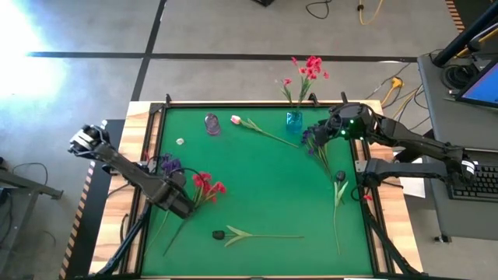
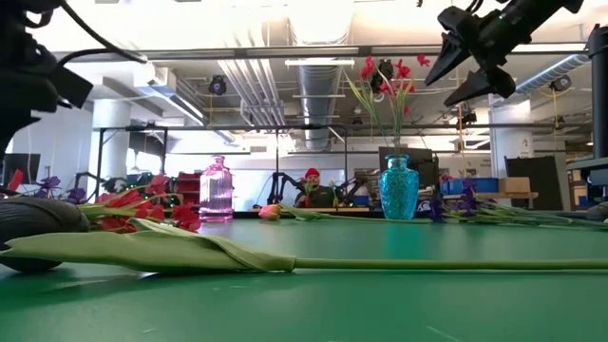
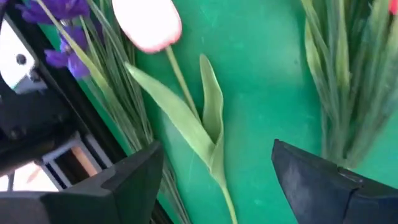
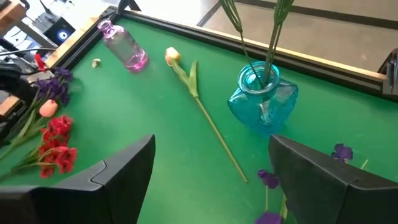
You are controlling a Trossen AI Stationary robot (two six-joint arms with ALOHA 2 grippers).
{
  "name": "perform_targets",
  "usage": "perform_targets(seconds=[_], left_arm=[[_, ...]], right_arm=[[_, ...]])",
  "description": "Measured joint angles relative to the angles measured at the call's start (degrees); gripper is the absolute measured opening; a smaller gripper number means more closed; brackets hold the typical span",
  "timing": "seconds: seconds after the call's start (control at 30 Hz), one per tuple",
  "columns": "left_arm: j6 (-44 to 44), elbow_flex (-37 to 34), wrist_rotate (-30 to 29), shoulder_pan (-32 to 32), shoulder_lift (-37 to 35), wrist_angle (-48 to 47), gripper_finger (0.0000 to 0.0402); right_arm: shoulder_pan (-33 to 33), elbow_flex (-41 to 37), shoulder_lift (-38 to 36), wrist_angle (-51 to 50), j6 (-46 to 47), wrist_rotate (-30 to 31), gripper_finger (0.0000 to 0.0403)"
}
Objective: Sort flowers into vase by color
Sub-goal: Put the bottom pink flower into the blue vase
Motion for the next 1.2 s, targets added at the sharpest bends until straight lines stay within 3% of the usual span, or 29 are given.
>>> perform_targets(seconds=[0.3,0.67,0.8,1.2], left_arm=[[-1.4,-6.3,-1.4,-0.1,-0.5,10.3,0.0283],[-4.8,-11.2,-0.8,-0.1,-0.4,15.8,0.0269],[-5.1,-11.3,-0.7,-0.1,-0.4,16.0,0.0229],[-4.8,-11.3,-0.7,-0.1,-0.3,15.8,0.0047]], right_arm=[[0.0,0.0,0.0,0.0,-0.4,0.0,0.0304],[0.0,-0.1,0.0,-0.1,-1.7,0.0,0.0304],[0.0,-0.3,0.0,-0.1,-1.9,0.0,0.0304],[0.0,-1.1,0.0,-0.1,-2.7,0.0,0.0304]])
